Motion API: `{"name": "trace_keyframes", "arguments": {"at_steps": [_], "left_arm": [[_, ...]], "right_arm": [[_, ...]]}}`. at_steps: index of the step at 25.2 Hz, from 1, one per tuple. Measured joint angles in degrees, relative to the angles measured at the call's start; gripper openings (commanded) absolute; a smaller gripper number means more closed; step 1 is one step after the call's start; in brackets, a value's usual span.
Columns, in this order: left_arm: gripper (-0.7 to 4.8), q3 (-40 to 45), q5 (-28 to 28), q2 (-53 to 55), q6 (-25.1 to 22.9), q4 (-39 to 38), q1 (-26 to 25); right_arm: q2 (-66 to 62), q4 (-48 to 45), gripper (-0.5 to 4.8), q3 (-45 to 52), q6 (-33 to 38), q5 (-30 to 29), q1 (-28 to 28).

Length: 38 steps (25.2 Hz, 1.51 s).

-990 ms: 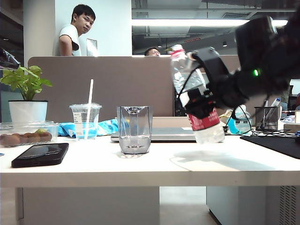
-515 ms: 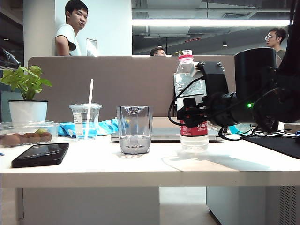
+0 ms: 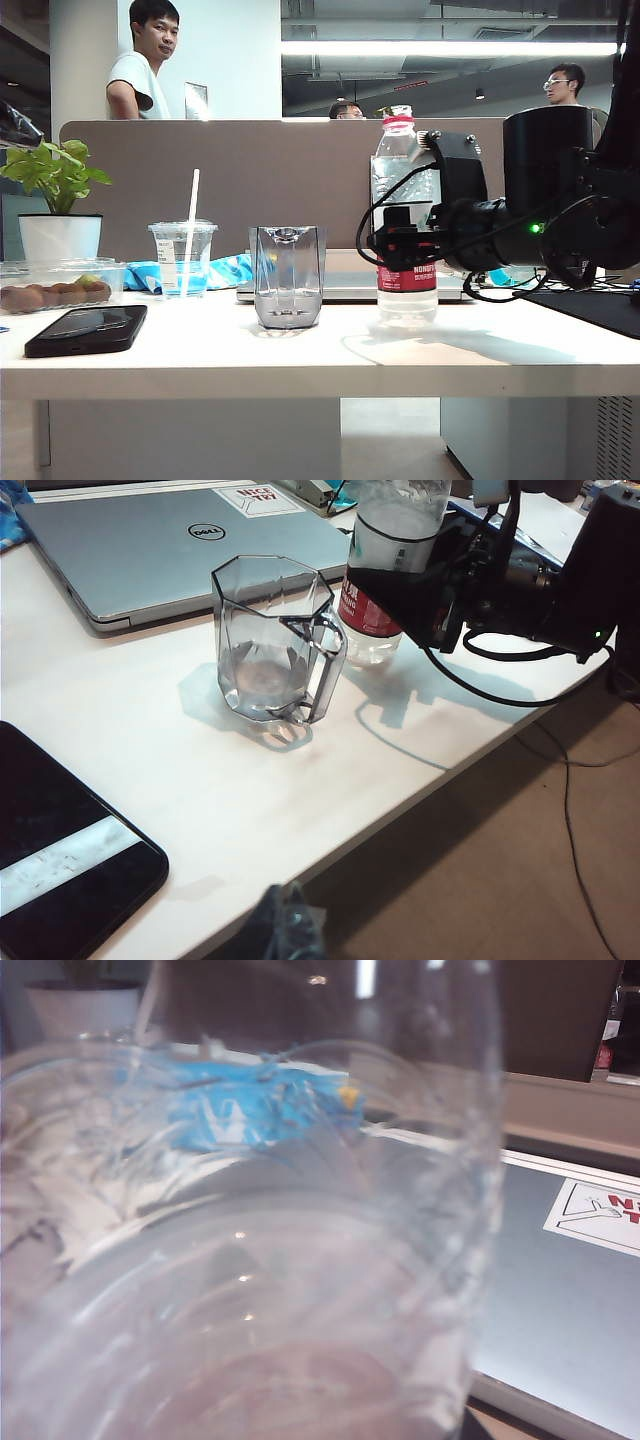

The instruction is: Pick up the mineral water bottle on the table and pour water into the mug until it's half full.

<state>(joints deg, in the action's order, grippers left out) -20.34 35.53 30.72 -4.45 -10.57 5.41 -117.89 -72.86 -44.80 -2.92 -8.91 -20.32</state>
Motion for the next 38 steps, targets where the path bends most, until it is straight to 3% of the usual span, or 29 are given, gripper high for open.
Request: {"name": "trace_keyframes", "arguments": {"at_steps": [4,14,24,29,31,33,36,38], "left_arm": [[-0.04,0.0,0.0,0.0,0.0,0.0,-0.02],[-0.04,0.0,0.0,0.0,0.0,-0.02,0.0],[-0.04,0.0,0.0,0.0,0.0,0.0,0.0],[-0.04,0.0,0.0,0.0,0.0,0.0,0.0],[-0.04,0.0,0.0,0.0,0.0,0.02,0.0],[-0.04,0.0,0.0,0.0,0.0,-0.02,0.0],[-0.04,0.0,0.0,0.02,0.0,-0.02,0.0],[-0.04,0.0,0.0,0.0,0.0,-0.04,0.0]], "right_arm": [[0.0,0.07,4.41,0.0,0.15,-0.13,0.0],[2.03,0.37,4.69,2.05,0.2,-1.11,-0.33],[10.99,0.2,4.75,13.6,-0.33,1.64,-0.26],[19.47,0.2,3.34,23.98,-0.35,4.55,-0.48],[25.88,-0.17,1.68,30.51,-0.44,6.67,-0.46],[30.34,-0.33,0.47,34.62,-0.42,8.28,-0.46],[35.87,-0.52,-0.03,39.63,-0.61,10.45,-0.35],[39.76,0.11,-0.01,42.62,-0.11,11.63,-0.28]]}}
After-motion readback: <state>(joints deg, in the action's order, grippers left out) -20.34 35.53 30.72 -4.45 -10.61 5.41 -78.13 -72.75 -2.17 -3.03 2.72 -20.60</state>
